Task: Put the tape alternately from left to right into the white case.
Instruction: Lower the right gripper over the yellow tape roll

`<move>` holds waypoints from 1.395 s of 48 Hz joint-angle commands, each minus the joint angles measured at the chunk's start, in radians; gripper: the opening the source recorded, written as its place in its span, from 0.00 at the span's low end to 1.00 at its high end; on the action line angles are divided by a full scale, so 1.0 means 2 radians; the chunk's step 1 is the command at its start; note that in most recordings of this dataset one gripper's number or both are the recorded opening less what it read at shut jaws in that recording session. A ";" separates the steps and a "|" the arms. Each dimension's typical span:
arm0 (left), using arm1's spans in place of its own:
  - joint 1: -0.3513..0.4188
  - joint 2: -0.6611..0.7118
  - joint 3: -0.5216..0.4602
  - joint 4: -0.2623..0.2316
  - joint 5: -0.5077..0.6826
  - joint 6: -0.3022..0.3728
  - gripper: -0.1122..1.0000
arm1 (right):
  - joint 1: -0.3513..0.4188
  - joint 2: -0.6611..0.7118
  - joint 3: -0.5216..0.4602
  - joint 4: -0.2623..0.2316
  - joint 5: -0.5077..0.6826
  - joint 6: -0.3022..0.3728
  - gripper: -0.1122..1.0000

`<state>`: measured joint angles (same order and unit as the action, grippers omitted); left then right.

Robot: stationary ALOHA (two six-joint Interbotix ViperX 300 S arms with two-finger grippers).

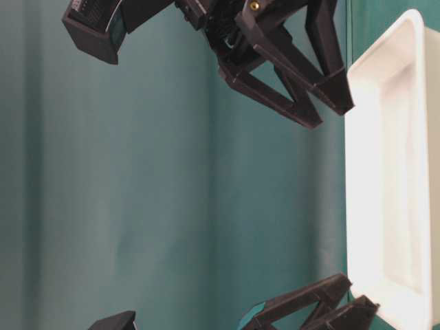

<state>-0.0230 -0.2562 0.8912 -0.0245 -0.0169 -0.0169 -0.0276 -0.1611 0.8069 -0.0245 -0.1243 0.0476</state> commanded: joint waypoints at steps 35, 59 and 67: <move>0.002 -0.014 0.000 -0.002 0.002 0.000 0.92 | 0.034 -0.045 0.030 -0.002 -0.002 0.000 0.78; 0.002 -0.014 0.001 -0.001 0.002 0.000 0.92 | 0.105 -0.122 0.100 -0.001 -0.002 0.002 0.78; 0.002 -0.014 0.000 -0.001 0.003 0.000 0.92 | 0.108 -0.140 0.118 -0.001 -0.002 0.002 0.78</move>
<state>-0.0230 -0.2669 0.9004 -0.0245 -0.0061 -0.0184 0.1841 -0.4188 1.0431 -0.0261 -0.1227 0.0491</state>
